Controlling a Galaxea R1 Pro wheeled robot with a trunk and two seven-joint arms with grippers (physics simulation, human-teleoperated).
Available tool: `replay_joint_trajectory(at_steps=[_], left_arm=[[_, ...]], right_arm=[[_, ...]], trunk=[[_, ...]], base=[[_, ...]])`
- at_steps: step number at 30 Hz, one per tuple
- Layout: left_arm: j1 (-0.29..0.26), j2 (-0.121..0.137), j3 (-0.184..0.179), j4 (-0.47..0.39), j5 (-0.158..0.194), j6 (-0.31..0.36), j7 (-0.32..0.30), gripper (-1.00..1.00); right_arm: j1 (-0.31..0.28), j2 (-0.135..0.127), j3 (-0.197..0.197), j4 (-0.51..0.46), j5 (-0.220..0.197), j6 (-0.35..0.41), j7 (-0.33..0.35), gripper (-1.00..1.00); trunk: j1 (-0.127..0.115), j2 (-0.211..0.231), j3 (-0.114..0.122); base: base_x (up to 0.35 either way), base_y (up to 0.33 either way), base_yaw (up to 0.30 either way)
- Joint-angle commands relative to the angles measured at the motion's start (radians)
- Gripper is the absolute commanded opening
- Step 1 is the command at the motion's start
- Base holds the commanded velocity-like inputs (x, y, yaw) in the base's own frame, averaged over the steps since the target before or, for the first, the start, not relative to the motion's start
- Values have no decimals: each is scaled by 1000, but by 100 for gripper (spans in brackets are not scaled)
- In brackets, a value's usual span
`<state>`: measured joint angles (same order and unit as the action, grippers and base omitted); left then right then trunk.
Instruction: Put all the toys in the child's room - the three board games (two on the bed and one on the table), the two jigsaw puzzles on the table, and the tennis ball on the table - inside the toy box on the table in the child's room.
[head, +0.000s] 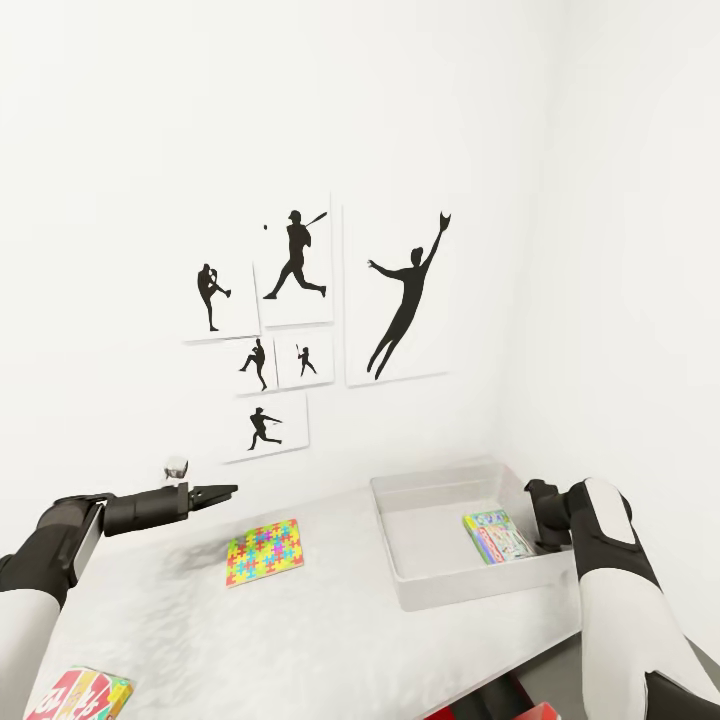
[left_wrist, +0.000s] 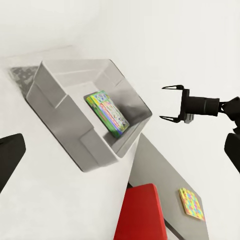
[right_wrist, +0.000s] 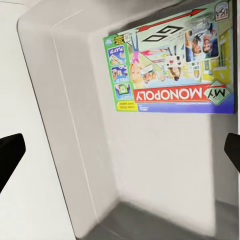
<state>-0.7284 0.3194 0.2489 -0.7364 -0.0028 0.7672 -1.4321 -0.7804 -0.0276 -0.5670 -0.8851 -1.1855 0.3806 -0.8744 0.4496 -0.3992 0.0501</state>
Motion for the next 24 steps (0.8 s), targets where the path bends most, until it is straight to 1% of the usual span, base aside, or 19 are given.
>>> replay_joint_trajectory(at_steps=[1, 7, 10, 13, 15, 17, 18, 22, 23, 24], left_arm=[[0, 0, 1, 0, 0, 11, -4, 100], [0, 1, 1, 0, 0, 11, -4, 100], [0, 1, 1, 0, 0, 11, -4, 100], [0, 1, 1, 0, -1, 11, -4, 100], [0, 1, 1, 0, -1, 11, -4, 100], [0, 1, 1, 0, 0, 11, -4, 100], [0, 1, 1, 0, 0, 11, -4, 100], [0, 1, 1, 0, 0, 11, -4, 100], [0, 1, 1, 0, 0, 11, -4, 100], [0, 1, 1, 0, 0, 11, -4, 100]], right_arm=[[0, 0, -2, -1, -2, 7, -5, 100], [0, -3, -1, -3, -4, 10, -4, 100], [0, -8, -1, -7, -5, 15, -3, 100], [0, -17, -1, -25, -4, 38, -9, 100], [0, -27, -1, -63, -8, 88, -14, 100], [0, -29, -1, -87, -10, 125, -15, 100], [0, -30, -2, -113, -13, 167, -15, 100], [0, -29, -5, -172, -16, 249, -17, 100], [0, -27, -6, -205, -19, 286, -18, 100], [0, -26, -7, -221, -22, 304, -18, 100]], trunk=[[0, -1, -1], [0, -1, -1], [0, -1, -1], [0, -1, -1], [0, -1, -1], [0, -1, -1], [0, -1, -1], [0, -1, -1], [0, -1, -1], [0, -1, -1]], base=[[0, 0, 0], [0, 0, 0], [0, 0, 0], [0, 0, 0], [0, 0, 0], [0, 0, 0], [0, 0, 0], [0, 0, 0], [0, 0, 0], [0, 0, 0]])
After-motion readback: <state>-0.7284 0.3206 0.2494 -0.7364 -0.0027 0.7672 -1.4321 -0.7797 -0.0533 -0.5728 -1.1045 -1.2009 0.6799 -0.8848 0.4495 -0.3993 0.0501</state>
